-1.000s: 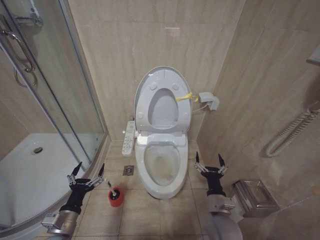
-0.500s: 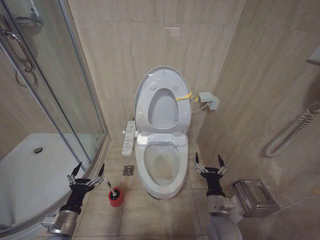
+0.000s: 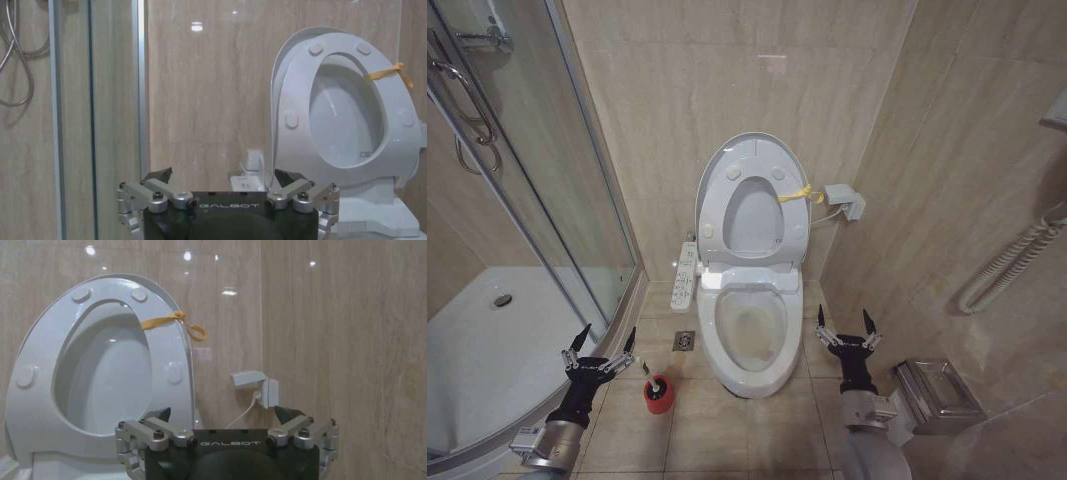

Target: Open the toilet lid, clean the toilet bowl with a toilet brush, close the toilet lid, and flush.

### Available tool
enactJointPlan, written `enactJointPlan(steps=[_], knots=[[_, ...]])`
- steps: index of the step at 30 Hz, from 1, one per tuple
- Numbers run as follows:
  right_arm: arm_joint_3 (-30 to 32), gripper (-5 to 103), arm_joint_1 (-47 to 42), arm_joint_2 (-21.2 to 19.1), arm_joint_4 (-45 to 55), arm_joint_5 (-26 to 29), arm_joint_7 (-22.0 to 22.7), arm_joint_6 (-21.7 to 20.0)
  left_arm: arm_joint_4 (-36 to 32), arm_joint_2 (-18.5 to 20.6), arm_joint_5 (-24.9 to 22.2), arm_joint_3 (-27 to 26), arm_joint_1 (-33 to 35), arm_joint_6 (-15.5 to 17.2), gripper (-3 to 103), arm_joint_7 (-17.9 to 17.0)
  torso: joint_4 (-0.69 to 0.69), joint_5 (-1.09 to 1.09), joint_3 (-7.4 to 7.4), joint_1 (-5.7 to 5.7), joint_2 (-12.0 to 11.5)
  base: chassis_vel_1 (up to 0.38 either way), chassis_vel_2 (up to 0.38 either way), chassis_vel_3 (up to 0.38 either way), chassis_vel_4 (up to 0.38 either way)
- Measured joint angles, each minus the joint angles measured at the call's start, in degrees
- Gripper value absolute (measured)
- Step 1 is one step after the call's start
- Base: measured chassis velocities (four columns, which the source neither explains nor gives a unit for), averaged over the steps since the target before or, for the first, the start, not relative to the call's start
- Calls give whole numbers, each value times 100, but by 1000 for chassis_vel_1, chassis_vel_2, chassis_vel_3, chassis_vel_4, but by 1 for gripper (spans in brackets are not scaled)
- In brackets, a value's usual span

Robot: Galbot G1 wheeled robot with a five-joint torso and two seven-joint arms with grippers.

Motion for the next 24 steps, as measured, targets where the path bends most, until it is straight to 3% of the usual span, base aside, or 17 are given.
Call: enactJointPlan(steps=[24], knots=[[0,100,0,-1,7,-1,4,-1,0,0,0,0,0,0,100,0,0,0,0,0,0,0,0,0,0]])
